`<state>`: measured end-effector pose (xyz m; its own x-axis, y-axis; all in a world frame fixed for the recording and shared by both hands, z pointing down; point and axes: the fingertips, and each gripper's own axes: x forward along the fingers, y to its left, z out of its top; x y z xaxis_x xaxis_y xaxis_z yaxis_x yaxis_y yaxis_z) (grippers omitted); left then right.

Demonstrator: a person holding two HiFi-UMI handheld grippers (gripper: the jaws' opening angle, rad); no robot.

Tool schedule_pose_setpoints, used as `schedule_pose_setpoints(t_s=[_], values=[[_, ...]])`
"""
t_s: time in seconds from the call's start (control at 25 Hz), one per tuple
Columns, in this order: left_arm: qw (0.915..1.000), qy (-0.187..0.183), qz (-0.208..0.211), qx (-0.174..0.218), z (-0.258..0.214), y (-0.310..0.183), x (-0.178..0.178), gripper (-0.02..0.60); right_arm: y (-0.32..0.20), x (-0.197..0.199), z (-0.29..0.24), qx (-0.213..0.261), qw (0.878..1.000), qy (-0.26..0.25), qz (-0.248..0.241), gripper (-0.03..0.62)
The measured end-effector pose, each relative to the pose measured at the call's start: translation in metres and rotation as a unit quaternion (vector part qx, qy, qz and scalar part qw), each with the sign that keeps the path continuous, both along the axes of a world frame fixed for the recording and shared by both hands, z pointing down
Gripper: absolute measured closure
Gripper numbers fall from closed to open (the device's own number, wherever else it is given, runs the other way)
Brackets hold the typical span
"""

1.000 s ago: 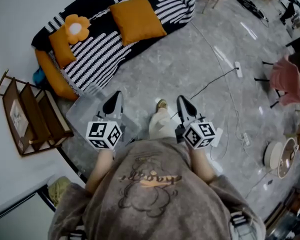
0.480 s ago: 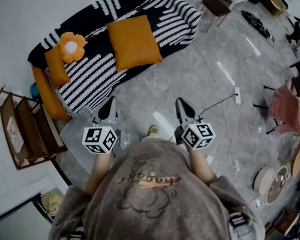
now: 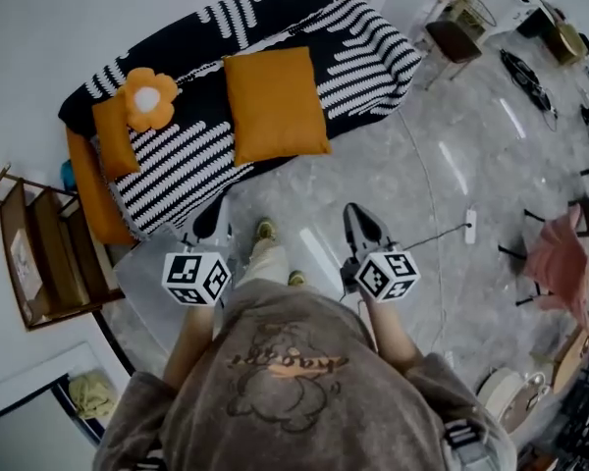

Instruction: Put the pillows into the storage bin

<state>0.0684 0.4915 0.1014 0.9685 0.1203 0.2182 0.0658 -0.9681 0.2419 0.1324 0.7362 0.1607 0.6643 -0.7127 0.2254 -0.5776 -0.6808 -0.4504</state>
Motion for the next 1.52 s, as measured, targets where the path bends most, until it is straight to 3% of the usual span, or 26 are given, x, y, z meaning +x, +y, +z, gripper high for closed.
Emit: schedule_pose_setpoints(t_s=[0.4, 0.64, 1.0, 1.32, 1.4, 1.52], values=[[0.9997, 0.017, 0.019, -0.005, -0.013, -0.093, 0.177, 0.577, -0.101, 0.165, -0.013, -0.014, 1.000, 0.008, -0.018, 0.597], [0.9995, 0.017, 0.025, -0.010, -0.024, -0.139, 0.253, 0.577, -0.142, 0.238, -0.033, -0.006, 1.000, 0.015, 0.000, 0.597], [0.9988, -0.004, 0.042, -0.026, -0.008, -0.148, 0.324, 0.578, -0.155, 0.301, -0.027, -0.011, 1.000, 0.018, 0.014, 0.595], [0.9990, -0.028, 0.025, -0.024, 0.007, -0.152, 0.380, 0.577, -0.149, 0.369, -0.010, -0.022, 1.000, 0.000, 0.016, 0.602], [0.9988, -0.034, 0.016, -0.032, 0.012, -0.157, 0.395, 0.566, -0.155, 0.385, 0.001, -0.024, 1.000, -0.018, 0.001, 0.547], [0.9972, -0.051, 0.007, -0.055, 0.029, -0.167, 0.417, 0.444, -0.170, 0.407, 0.020, -0.026, 0.998, -0.045, -0.028, 0.451]])
